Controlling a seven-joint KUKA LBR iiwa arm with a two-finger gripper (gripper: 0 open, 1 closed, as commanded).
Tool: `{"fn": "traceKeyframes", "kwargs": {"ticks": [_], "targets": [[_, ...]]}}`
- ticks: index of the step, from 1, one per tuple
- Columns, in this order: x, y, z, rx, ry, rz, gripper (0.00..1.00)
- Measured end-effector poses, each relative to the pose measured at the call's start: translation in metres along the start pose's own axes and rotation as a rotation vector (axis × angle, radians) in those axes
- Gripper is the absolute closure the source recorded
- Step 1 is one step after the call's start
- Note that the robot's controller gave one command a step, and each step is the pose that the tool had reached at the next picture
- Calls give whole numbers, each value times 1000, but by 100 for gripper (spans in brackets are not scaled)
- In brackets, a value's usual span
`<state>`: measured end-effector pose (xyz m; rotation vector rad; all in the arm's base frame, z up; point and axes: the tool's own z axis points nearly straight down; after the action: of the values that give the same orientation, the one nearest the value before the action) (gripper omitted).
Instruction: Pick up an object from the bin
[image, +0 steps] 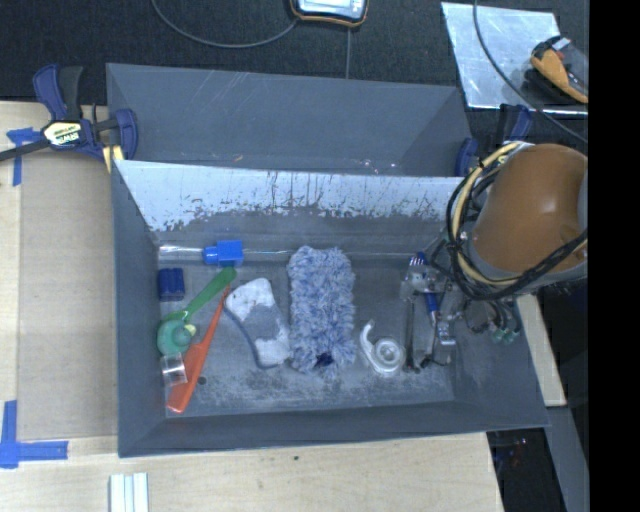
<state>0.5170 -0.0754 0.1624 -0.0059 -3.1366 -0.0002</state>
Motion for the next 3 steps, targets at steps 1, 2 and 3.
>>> {"fn": "traceKeyframes", "kwargs": {"ticks": [1, 2, 3], "targets": [[-2, 1, -4, 1, -8, -2, 0], [-15, 129, 86, 1, -11, 78, 0], [12, 4, 50, 6, -17, 119, 0]]}}
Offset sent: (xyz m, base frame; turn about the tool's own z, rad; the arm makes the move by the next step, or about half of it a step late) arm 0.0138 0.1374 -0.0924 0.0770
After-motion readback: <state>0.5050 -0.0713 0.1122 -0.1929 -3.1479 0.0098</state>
